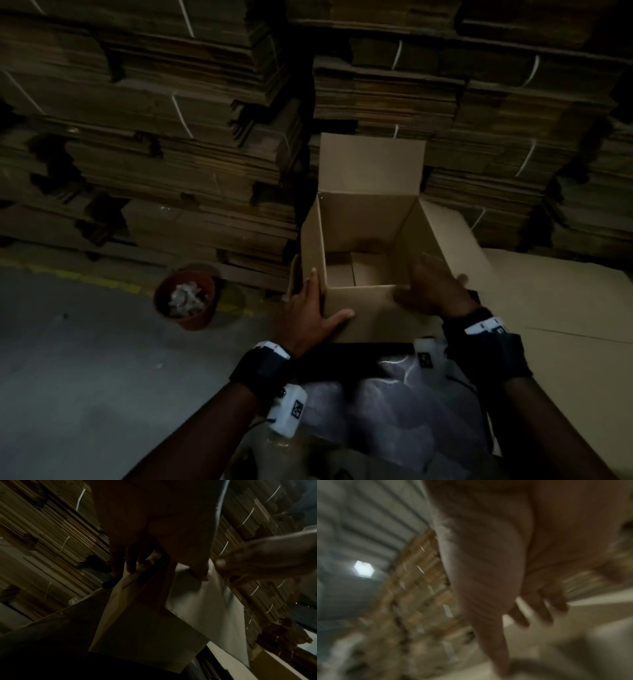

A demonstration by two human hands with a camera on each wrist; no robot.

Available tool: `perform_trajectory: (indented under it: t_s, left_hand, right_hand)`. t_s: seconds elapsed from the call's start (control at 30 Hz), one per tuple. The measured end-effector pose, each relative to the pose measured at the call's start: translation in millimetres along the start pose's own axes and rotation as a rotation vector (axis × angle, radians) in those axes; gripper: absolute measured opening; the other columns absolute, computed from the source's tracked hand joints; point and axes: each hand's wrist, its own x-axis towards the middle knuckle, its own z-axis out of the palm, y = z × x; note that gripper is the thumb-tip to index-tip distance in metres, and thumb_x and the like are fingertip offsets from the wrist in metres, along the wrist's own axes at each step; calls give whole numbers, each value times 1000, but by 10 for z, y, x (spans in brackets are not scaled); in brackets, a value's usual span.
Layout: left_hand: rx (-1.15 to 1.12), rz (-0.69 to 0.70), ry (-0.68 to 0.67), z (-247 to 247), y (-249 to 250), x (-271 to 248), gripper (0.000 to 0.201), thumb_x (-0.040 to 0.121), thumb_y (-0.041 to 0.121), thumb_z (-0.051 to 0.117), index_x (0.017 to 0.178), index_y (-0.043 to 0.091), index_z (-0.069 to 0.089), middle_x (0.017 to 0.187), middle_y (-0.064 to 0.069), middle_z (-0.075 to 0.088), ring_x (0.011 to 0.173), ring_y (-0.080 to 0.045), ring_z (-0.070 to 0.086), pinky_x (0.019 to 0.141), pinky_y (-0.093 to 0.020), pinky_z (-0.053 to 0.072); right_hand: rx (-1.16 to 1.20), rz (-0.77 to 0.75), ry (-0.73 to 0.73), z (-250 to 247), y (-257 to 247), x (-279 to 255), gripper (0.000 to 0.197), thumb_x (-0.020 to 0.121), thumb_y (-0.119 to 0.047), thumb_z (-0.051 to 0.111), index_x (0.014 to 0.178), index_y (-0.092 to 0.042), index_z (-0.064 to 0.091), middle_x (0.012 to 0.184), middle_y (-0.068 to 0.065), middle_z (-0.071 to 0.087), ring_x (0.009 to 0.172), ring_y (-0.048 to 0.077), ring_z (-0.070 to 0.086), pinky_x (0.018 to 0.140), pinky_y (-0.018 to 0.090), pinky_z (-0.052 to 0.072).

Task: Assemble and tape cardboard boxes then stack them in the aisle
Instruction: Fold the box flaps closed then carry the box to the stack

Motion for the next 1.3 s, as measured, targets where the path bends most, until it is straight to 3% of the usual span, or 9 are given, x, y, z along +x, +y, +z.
perform_trajectory:
  t_s: [0.13,0.23,0.43,0.57,0.67,0.77,0.9,1.1,1.3]
  left_hand:
    - [-33,19,-57,-25,-33,-157,126,73,86,58,161,19,-3,169,-2,10,154,-25,16,119,-46,30]
    - [-79,5,-12,-60,-263,-315,111,74,87,54,157,20,20,165,-3,24,149,-24,28,114,-44,38]
    - [-292,-130,74,-35,-570,-649,93,82,90,35,152,30,28,158,-3,40,139,-27,46,108,-44,43]
    - [-296,-86,68,-22,-232,-605,88,81,90,33,143,28,42,145,-1,54,131,-23,53,103,-37,46]
    - [-234,8,104,-23,59,-429,85,82,89,36,141,29,42,138,-3,57,124,-26,57,97,-34,48]
    - [-227,122,146,-65,295,-315,86,82,85,45,149,33,30,148,-1,45,133,-24,46,111,-37,40]
    - [4,173,103,-70,240,-316,103,80,81,51,160,33,7,168,-3,8,154,-19,11,123,-36,14]
    - [159,234,43,-234,-121,-338,100,73,94,38,154,55,-6,168,5,-17,152,-14,-22,121,-57,-4]
    - [175,145,24,-479,-193,148,121,58,102,37,159,43,5,169,2,-9,155,-20,-4,123,-56,10]
  right_hand:
    - [180,-361,-92,-9,-704,69,14,98,-28,63,91,-17,62,94,1,61,88,23,59,80,37,46]
    - [187,-460,-159,152,-947,134,32,98,-31,61,67,-26,54,69,-7,56,64,11,52,64,34,42]
    - [267,-530,-130,180,-824,95,42,89,-50,50,92,-13,72,86,5,72,78,24,66,73,49,54]
    - [397,-562,-170,-47,-709,-42,19,100,-32,60,110,-25,75,106,-10,74,95,2,67,84,28,54]
    - [458,-560,-170,-226,-607,-141,19,101,-22,62,108,-11,76,99,8,76,83,10,67,74,32,50]
    - [510,-536,-148,-394,-438,-280,18,101,-18,62,105,-7,75,97,20,74,76,14,60,69,33,46]
    - [659,-468,-68,-593,-134,-486,24,98,0,60,86,-15,76,72,2,73,70,9,59,67,24,42]
    - [798,-349,28,-653,492,-566,27,97,6,53,101,-8,76,92,5,78,85,16,73,78,30,56]
    - [927,-231,76,-517,985,-467,30,102,4,45,93,-6,73,91,10,75,85,25,69,83,42,50]
